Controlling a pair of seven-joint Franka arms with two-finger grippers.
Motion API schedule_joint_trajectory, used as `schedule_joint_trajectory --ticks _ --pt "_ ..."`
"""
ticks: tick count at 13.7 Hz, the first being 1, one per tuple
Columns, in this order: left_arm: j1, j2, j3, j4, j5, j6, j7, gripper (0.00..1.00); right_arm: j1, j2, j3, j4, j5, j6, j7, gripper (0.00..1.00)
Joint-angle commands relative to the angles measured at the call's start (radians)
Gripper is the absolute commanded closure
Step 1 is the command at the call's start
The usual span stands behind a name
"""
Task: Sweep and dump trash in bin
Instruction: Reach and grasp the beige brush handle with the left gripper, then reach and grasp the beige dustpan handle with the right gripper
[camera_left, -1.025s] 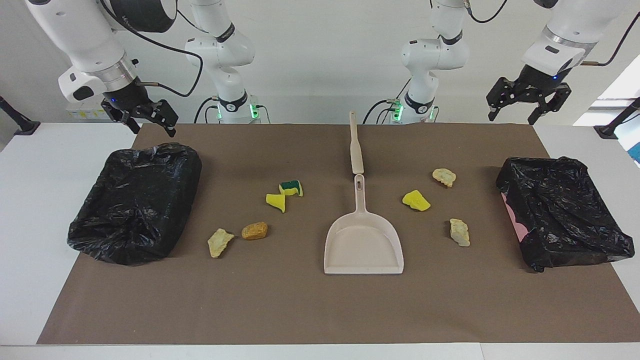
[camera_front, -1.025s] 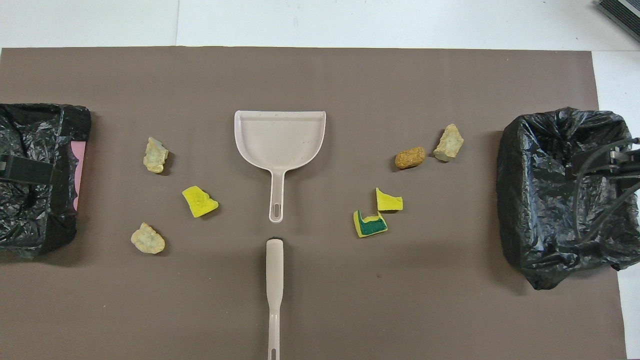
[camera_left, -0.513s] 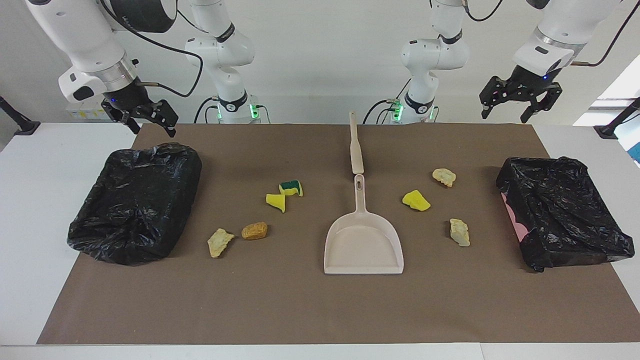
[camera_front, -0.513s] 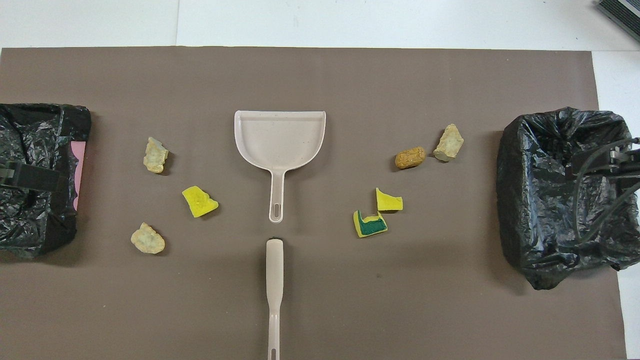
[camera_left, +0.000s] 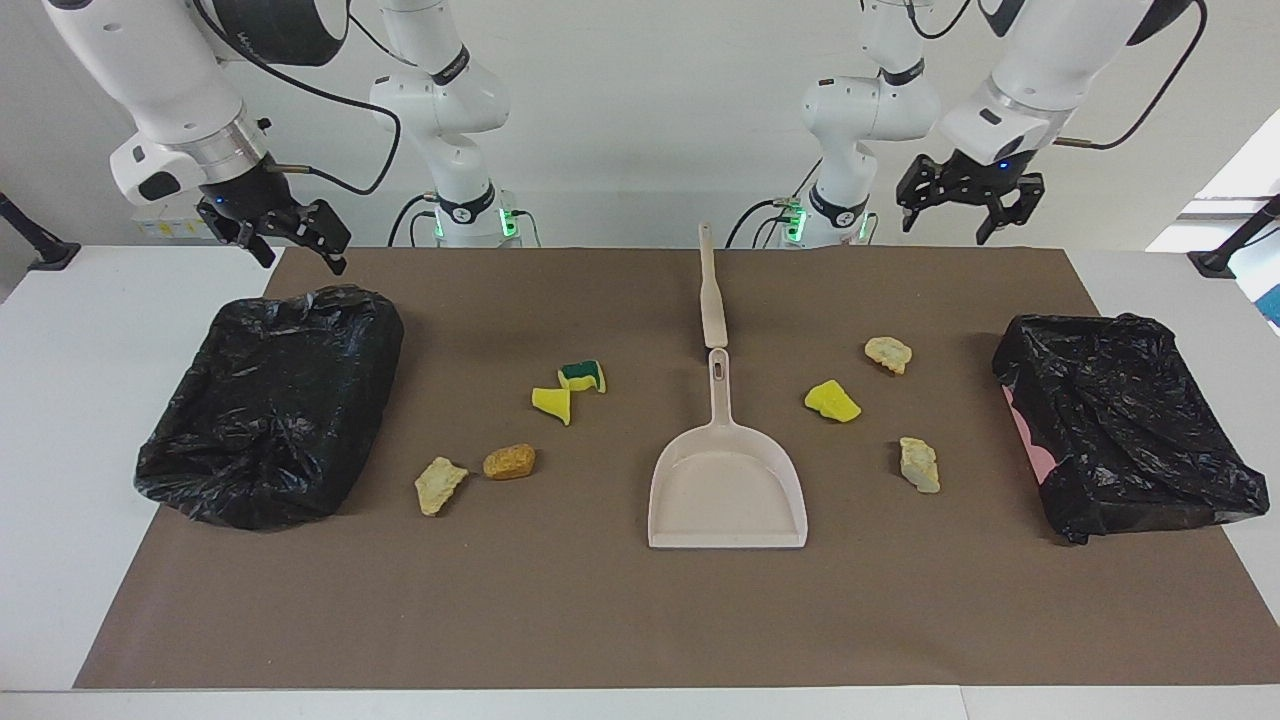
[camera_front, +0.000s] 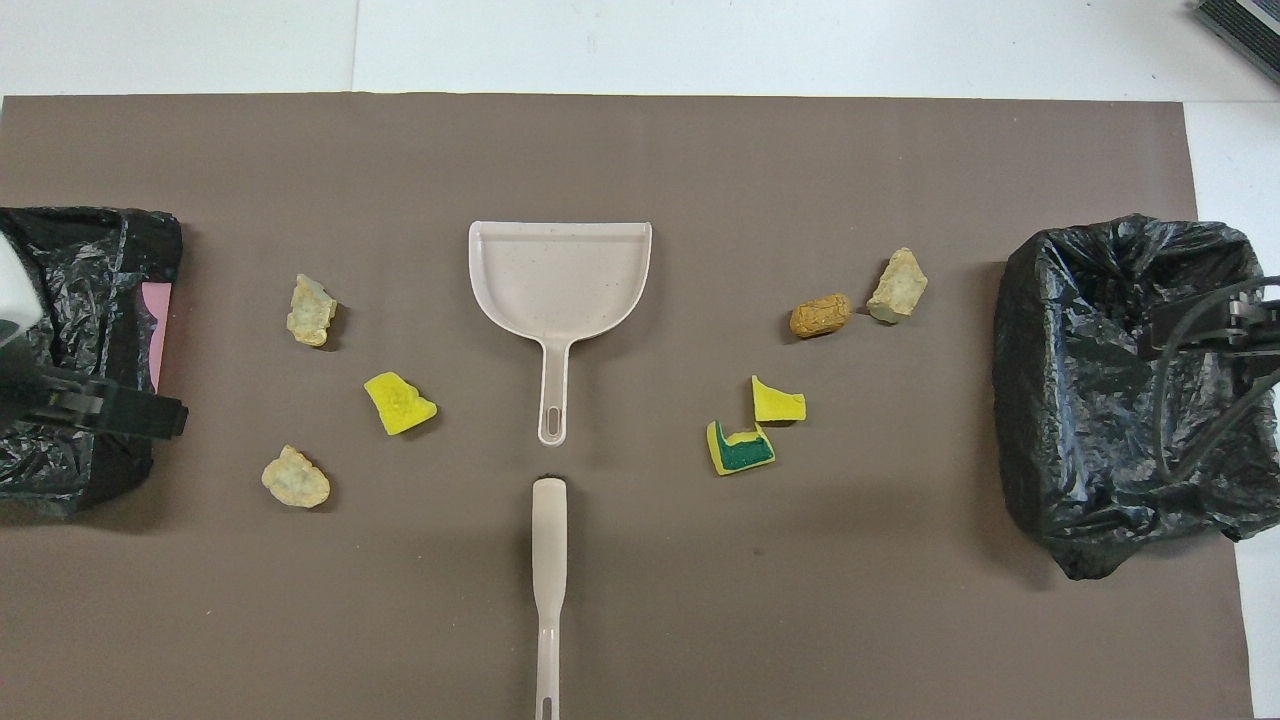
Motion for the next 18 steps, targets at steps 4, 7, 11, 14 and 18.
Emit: schedule_joint_trajectory --ticks 4,7,11,14,18 --pt "-0.245 -0.119 0.012 -0.315 0.003 0.197 -0.262 0.00 0.038 -0.001 0.009 -0.005 0.002 0.019 -0.016 0.00" --pt "-0.325 -0.133 0.012 -0.407 0.003 0.270 -0.334 0.00 0.084 0.048 0.011 0.001 0.009 0.060 0.005 0.00" --pt "-0.432 -0.139 0.012 -0.499 0.002 0.335 -0.465 0.00 0.191 0.129 0.011 0.001 0.017 0.131 0.068 0.00" --pt "-0.491 -0.121 0.012 -0.554 -0.001 0.402 -0.532 0.00 0.256 0.217 0.024 0.035 0.031 0.164 0.167 0.00" --pt "-0.586 -0.121 0.010 -0.657 -0.003 0.511 -0.669 0.00 0.359 0.281 0.026 0.040 0.031 0.250 0.253 0.00"
